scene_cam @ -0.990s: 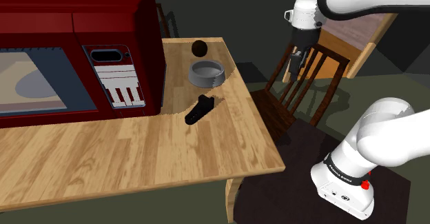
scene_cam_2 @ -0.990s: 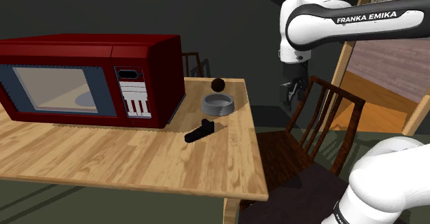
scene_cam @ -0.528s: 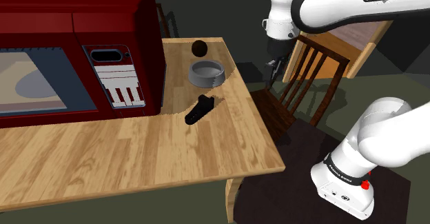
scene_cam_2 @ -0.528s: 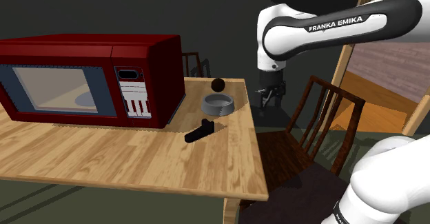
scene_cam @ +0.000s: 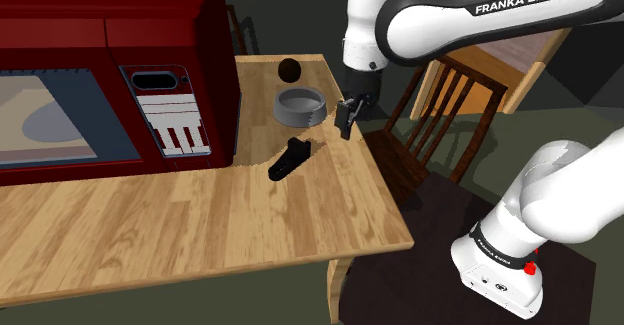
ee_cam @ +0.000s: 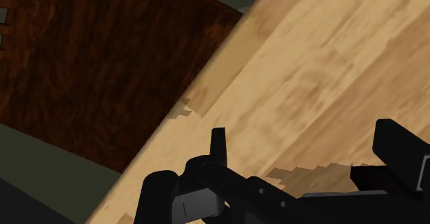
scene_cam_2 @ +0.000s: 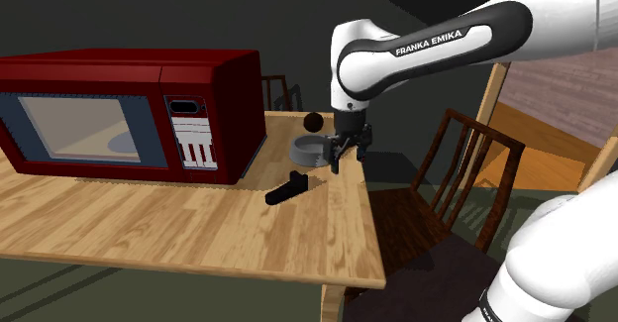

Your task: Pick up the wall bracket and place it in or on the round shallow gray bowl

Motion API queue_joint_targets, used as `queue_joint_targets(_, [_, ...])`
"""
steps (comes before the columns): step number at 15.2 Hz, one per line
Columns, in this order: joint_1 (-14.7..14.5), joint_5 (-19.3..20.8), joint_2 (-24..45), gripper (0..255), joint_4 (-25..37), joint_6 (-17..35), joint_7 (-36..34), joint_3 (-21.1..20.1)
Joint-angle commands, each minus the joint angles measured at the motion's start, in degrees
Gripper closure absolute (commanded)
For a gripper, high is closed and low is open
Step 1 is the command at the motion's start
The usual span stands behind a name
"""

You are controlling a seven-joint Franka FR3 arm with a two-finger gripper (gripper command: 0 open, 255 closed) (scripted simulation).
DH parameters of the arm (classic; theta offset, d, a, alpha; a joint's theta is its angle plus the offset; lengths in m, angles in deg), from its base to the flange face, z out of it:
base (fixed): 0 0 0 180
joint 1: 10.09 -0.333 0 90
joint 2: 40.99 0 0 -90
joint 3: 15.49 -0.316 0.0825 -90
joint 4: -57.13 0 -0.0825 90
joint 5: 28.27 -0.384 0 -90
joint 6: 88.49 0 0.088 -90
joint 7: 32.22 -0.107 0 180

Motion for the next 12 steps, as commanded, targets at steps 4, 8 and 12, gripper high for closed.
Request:
queue_joint_targets(4, [-0.4, 0.1, 8.8, 0, 6.1, 5.3, -5.7, -3.4])
queue_joint_targets(8, [-0.9, 1.6, 16.1, 0, 11.9, 8.6, -10.6, -5.9])
queue_joint_targets(12, [-1.0, 2.1, 17.6, 0, 10.9, 11.2, -11.2, -6.1])
